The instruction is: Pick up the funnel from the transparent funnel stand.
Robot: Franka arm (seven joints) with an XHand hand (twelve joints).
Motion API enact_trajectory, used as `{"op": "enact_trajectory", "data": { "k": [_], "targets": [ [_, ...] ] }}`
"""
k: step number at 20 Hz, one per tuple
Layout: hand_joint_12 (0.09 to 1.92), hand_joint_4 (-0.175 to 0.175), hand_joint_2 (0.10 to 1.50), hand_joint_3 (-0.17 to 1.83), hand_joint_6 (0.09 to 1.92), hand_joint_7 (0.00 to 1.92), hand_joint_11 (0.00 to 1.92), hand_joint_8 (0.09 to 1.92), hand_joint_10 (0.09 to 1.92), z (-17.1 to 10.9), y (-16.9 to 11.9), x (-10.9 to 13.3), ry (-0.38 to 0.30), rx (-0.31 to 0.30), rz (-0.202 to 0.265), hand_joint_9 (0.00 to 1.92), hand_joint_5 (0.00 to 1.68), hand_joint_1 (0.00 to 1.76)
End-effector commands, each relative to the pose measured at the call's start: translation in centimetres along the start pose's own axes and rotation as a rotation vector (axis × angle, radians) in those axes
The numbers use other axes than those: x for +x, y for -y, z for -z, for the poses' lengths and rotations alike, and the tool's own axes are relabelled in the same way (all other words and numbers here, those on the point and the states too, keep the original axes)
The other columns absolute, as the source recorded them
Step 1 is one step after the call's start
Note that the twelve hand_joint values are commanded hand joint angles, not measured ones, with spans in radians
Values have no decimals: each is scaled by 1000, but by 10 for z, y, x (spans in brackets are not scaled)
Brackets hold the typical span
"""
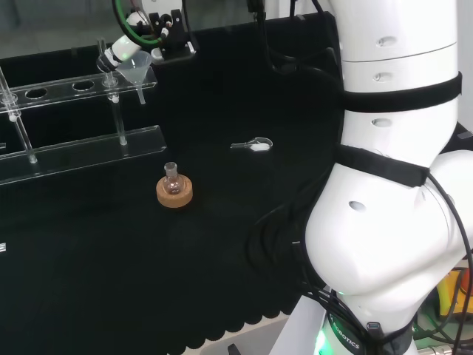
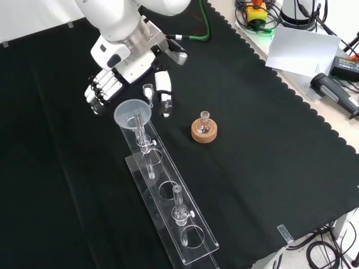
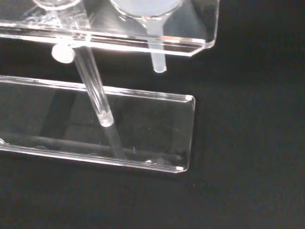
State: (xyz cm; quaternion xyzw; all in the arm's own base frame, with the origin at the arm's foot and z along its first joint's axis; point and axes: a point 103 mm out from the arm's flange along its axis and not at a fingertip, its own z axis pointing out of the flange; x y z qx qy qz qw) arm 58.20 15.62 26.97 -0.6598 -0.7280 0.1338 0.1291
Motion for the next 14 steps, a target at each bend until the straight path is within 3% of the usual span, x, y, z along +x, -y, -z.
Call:
{"op": "enact_trajectory", "data": {
  "k": [1, 14],
  "targets": [
    [213, -83, 643, 4, 87, 88, 0, 228, 244, -4, -5, -9, 31, 19, -4, 8, 0, 328],
    [292, -74, 647, 2, 87, 42, 0, 367, 296, -7, -15, -1, 68, 80, 16, 0, 0, 344]
  ]
}}
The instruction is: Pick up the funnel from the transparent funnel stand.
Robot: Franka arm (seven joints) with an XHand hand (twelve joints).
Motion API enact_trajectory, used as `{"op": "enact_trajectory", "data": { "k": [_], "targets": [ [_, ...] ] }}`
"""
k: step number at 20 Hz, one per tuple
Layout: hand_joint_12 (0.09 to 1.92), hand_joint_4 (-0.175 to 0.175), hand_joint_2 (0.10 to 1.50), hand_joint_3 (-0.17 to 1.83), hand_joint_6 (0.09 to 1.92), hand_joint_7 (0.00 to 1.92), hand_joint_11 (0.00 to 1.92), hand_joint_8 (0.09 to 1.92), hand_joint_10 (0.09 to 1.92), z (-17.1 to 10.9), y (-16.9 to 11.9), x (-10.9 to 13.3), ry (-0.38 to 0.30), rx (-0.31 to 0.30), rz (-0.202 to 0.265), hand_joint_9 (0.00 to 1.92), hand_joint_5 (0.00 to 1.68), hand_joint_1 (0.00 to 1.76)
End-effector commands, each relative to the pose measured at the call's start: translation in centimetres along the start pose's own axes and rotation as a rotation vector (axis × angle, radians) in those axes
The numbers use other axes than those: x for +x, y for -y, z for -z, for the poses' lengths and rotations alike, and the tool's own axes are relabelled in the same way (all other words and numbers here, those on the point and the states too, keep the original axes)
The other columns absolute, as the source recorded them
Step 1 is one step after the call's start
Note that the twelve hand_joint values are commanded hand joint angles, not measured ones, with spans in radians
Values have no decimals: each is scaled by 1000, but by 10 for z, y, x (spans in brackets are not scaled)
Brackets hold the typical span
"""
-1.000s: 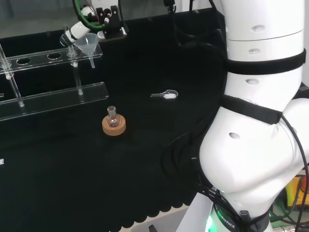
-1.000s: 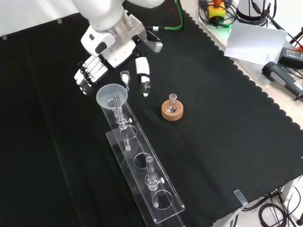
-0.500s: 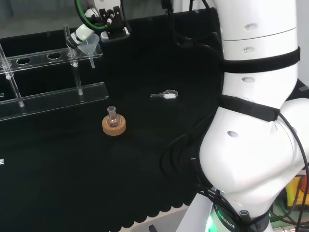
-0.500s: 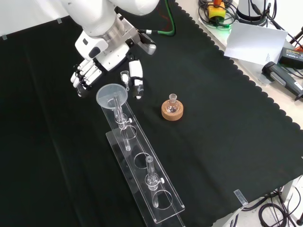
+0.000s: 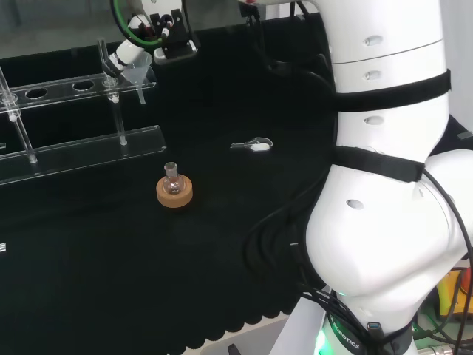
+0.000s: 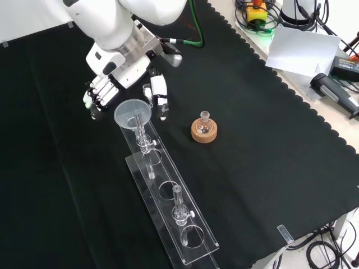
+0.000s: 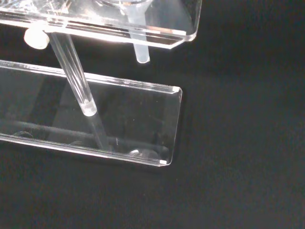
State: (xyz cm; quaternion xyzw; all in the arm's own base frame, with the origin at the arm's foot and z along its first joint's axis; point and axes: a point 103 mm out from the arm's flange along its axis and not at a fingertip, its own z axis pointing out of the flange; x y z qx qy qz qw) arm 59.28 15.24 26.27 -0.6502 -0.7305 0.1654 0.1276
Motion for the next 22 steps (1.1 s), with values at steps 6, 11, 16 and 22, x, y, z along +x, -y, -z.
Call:
{"op": "enact_trajectory", "data": {
  "k": [6, 11, 16, 22],
  "targets": [
    [325, -72, 658, 6, 87, 5, 0, 450, 421, -9, -1, 7, 28, 37, 11, 0, 0, 362],
    [396, -71, 725, 41, 87, 0, 0, 465, 578, -9, 3, 5, 23, 10, 9, 0, 0, 482],
    [591, -72, 724, 130, 87, 191, 0, 539, 790, -9, 5, 3, 29, 9, 5, 0, 27, 565],
    [707, -61, 546, 507, 87, 321, 0, 539, 820, -9, 4, 7, 47, 6, 8, 49, 108, 579]
  ]
}}
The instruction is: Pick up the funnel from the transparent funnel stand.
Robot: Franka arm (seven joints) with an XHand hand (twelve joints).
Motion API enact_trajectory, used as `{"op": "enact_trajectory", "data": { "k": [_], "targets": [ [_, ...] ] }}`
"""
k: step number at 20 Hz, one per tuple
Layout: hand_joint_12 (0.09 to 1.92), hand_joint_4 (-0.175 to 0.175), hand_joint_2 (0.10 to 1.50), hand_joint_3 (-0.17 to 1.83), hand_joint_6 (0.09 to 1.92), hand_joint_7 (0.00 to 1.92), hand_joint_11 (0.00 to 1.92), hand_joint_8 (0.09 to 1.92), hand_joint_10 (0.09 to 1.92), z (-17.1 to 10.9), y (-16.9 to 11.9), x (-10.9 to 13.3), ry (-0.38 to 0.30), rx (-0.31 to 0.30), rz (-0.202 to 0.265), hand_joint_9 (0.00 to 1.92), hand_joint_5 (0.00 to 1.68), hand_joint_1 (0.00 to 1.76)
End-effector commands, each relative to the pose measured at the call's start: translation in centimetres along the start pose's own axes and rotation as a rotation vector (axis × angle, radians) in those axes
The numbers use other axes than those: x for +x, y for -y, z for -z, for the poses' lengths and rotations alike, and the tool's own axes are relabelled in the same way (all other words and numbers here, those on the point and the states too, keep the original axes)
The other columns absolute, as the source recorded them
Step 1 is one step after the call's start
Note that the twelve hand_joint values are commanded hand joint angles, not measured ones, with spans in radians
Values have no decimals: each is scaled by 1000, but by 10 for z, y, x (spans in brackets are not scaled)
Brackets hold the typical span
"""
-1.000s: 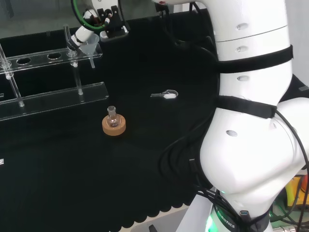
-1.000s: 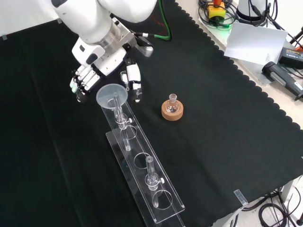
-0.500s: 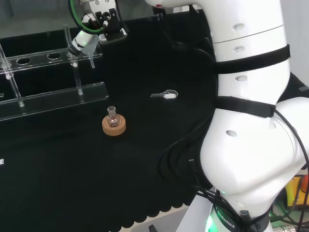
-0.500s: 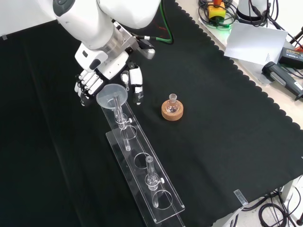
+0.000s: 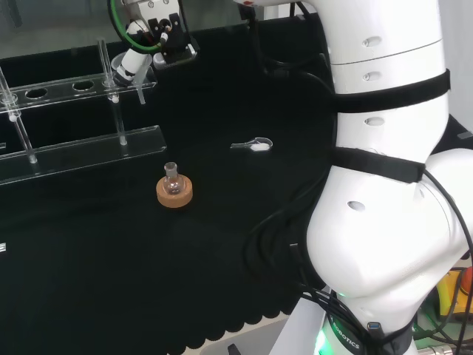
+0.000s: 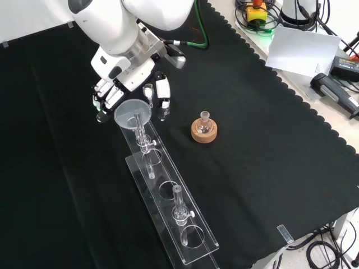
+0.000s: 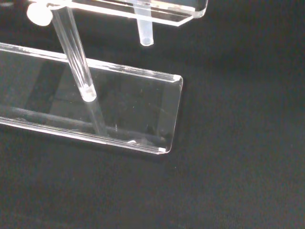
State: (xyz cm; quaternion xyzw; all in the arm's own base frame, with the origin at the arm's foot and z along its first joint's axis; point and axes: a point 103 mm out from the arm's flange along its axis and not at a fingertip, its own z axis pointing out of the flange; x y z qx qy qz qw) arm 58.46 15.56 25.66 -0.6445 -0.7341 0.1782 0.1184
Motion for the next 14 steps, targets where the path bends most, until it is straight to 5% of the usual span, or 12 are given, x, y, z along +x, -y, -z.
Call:
{"op": "enact_trajectory", "data": {
  "k": [1, 14],
  "targets": [
    [711, -56, 534, 533, 87, 333, 0, 541, 822, 0, -1, 3, 13, 2, 3, 54, 123, 580],
    [750, -21, 508, 626, 87, 535, 0, 535, 795, 1, -3, 1, 18, -8, 6, 176, 357, 580]
  ]
}}
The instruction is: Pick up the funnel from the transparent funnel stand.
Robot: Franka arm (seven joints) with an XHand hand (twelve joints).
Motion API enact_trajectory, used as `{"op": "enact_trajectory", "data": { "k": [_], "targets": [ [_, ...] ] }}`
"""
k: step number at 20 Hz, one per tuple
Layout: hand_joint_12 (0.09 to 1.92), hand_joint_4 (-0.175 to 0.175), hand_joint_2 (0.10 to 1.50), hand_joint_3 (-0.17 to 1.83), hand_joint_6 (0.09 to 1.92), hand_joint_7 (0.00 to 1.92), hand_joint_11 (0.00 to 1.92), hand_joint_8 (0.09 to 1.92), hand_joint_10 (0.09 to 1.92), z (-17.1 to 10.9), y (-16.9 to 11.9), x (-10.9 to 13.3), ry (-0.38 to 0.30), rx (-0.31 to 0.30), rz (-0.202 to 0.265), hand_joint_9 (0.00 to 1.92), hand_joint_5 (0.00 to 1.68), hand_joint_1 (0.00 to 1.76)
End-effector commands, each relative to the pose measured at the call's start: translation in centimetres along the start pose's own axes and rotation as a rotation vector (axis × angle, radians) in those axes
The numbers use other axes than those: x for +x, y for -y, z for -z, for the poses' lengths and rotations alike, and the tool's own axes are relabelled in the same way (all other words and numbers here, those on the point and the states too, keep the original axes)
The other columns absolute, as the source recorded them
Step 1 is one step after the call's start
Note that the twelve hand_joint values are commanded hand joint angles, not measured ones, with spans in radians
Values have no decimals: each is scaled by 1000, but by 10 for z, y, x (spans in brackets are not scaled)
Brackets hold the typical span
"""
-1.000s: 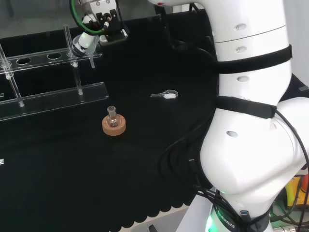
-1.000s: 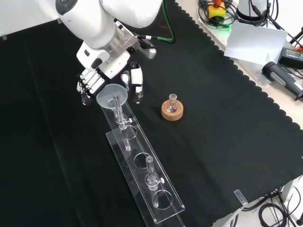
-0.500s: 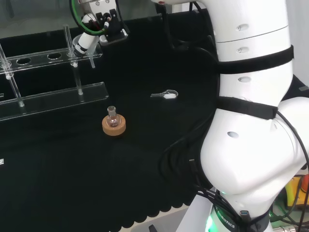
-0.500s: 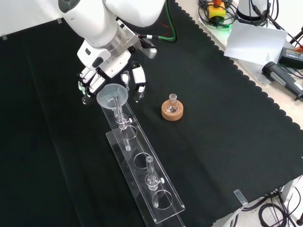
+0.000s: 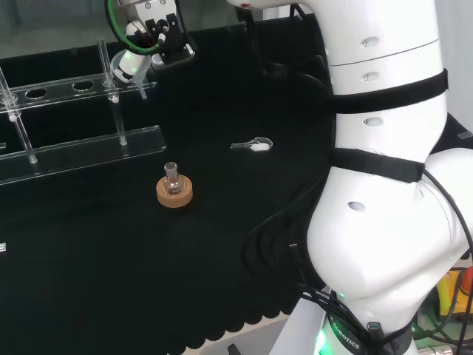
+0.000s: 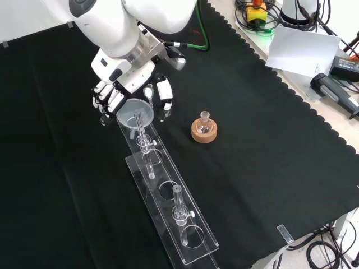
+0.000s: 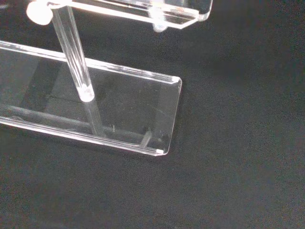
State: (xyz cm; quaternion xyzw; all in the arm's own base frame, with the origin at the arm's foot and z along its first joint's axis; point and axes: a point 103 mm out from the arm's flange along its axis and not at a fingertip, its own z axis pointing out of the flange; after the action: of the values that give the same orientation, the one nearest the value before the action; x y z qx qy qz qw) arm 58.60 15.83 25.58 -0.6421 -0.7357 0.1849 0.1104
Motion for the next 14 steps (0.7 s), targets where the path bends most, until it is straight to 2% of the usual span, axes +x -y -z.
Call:
{"op": "enact_trajectory", "data": {
  "k": [1, 8, 14],
  "targets": [
    [753, -19, 510, 630, 87, 555, 0, 530, 786, 1, -2, -1, -5, -9, 5, 193, 377, 584],
    [787, -11, 514, 667, 87, 667, 0, 511, 729, -1, -2, -6, -1, -28, 5, 300, 513, 612],
    [828, -18, 503, 676, 87, 682, 0, 502, 707, -3, -4, -4, 9, -23, 8, 320, 504, 638]
  ]
}}
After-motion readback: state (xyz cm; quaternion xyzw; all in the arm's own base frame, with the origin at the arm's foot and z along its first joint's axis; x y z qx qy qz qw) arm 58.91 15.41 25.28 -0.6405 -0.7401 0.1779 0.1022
